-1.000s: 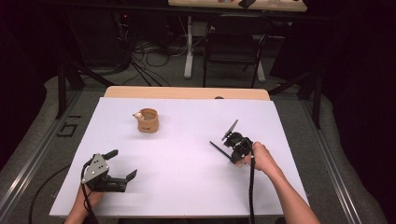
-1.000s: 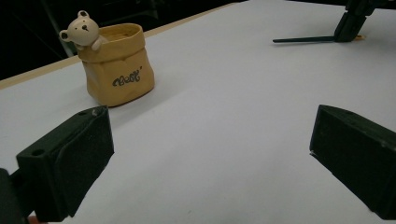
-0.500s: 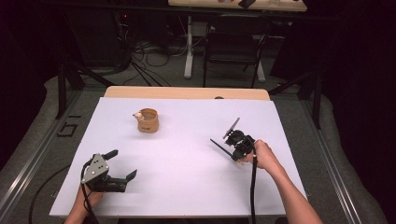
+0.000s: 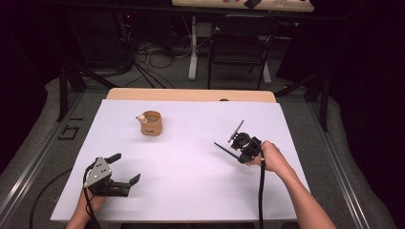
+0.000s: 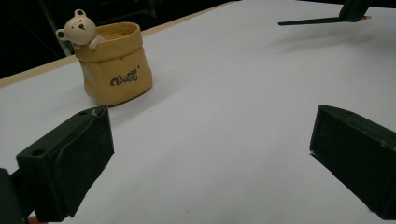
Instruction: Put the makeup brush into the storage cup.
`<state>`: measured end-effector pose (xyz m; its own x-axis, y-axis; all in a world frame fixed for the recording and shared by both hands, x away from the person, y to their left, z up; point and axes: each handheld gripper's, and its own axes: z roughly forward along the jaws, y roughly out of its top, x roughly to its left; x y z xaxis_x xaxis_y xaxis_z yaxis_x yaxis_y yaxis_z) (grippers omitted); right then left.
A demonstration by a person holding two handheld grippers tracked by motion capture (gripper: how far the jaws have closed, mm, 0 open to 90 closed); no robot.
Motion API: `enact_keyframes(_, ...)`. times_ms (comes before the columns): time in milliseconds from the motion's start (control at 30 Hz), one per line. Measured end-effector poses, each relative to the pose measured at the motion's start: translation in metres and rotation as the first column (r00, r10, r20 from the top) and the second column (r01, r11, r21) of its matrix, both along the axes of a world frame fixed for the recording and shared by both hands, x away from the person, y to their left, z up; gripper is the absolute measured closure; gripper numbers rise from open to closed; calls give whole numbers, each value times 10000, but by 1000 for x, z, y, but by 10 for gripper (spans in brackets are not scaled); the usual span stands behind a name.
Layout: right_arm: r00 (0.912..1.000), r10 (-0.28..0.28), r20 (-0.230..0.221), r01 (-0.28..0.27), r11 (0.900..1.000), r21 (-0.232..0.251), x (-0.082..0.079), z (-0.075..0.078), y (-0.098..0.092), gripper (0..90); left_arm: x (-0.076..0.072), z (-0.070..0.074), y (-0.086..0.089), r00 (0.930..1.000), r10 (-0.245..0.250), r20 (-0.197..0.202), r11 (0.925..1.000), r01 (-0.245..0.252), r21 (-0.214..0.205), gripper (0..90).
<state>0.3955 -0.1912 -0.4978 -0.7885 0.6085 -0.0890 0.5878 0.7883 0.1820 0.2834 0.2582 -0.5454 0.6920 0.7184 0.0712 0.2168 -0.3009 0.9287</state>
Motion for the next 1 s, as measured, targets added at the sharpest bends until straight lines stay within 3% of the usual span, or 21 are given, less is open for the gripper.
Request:
enact_keyframes(133, 10000, 75, 44, -75, 10000, 20, -1, 2, 1, 842, 0, 0, 0, 10000, 2, 1, 10000, -2, -1, 0)
enact_keyframes(167, 9996, 261, 92, -259, 9994, -217, -1, 3, 1, 843, 0, 0, 0, 10000, 21, -3, 10000, -21, 35, 0)
enact_keyframes(300, 9986, 516, 101, -512, 9981, -332, -1, 5, 2, 843, 0, 0, 0, 10000, 8, -5, 10000, -8, 48, 0)
enact_keyframes(500, 9958, 910, 122, -906, 9954, -298, -4, 6, 7, 843, 0, 0, 0, 10000, -11, 6, 10000, 11, 41, 0)
enact_keyframes(600, 9929, 1177, 145, -1171, 9926, -333, -5, 7, 9, 842, 1, 0, -1, 10000, -32, -8, 10000, 32, 40, 0)
enact_keyframes(633, 9888, 1467, 268, -1465, 9892, -67, -5, 4, 10, 843, 0, 0, -1, 10000, -53, -5, 10000, 53, 32, 0)
enact_keyframes(700, 9880, 1501, 369, -1496, 9886, -160, -6, 4, 11, 842, 1, 0, -1, 10000, -86, -20, 10000, 86, 7, 0)
enact_keyframes(833, 9818, 1900, 31, -1894, 9799, -630, -6, 9, 15, 843, 0, 0, -1, 9999, -98, -28, 9999, 98, 47, 0)
enact_keyframes(1000, 9735, 2275, 210, -2267, 9733, -356, -7, 7, 16, 843, 0, 0, -1, 9999, -109, -41, 9999, 109, 69, 0)
